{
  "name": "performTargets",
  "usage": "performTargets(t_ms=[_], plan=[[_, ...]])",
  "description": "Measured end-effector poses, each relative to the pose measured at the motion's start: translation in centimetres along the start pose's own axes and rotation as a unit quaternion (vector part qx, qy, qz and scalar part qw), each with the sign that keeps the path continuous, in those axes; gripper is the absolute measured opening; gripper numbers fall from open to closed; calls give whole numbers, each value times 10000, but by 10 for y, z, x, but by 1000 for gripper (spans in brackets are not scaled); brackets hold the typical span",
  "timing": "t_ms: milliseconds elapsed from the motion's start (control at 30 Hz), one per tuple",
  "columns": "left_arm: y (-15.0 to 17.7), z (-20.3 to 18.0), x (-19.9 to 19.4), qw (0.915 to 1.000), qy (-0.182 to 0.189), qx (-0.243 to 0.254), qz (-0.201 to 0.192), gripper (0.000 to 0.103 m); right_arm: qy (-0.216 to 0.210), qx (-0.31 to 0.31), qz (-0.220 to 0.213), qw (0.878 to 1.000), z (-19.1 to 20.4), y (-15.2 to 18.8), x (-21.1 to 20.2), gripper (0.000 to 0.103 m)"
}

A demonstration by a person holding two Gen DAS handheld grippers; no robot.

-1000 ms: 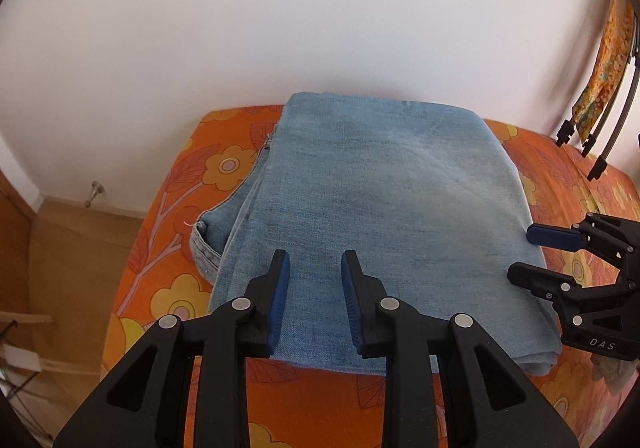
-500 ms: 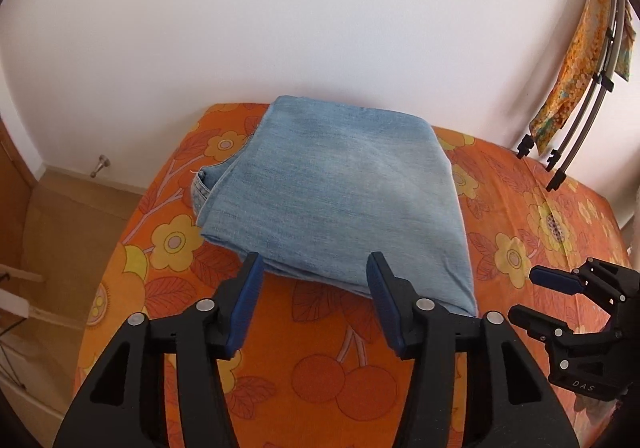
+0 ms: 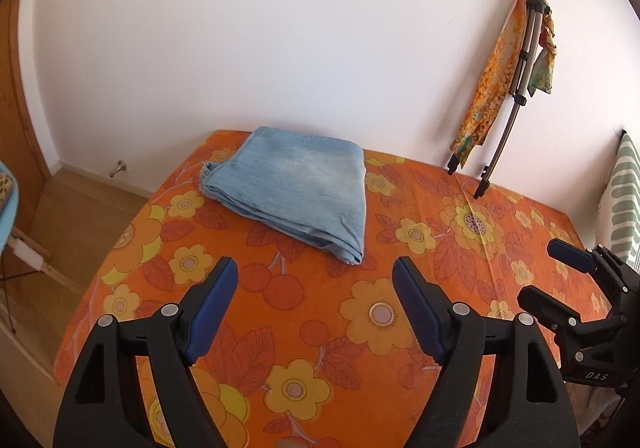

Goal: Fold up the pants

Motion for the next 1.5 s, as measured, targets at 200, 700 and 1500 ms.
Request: performTargets(t_ms=[200,700,1500], plan=[[20,-19,-23,9995,-180,-252,-106,81,112,137,-426,9989,-15,14,-37,98],[34,-61,-19,9986,-529,85,8,83,430,289,-876,9948,-39,31,-57,103],[33,-73,-16,9982,-548,223,46,83,480,258,-969,9938,-35,32,-61,103]])
Point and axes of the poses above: each gripper's, at about its wrist camera, not at the fingertips, and x roughly the way its jaws point, z to its left, y to its underside, the point moved 1 cm from there along x, roughly the way its jaws point, and after that the axes turned 15 degrees about x, right-handed, at the moved point
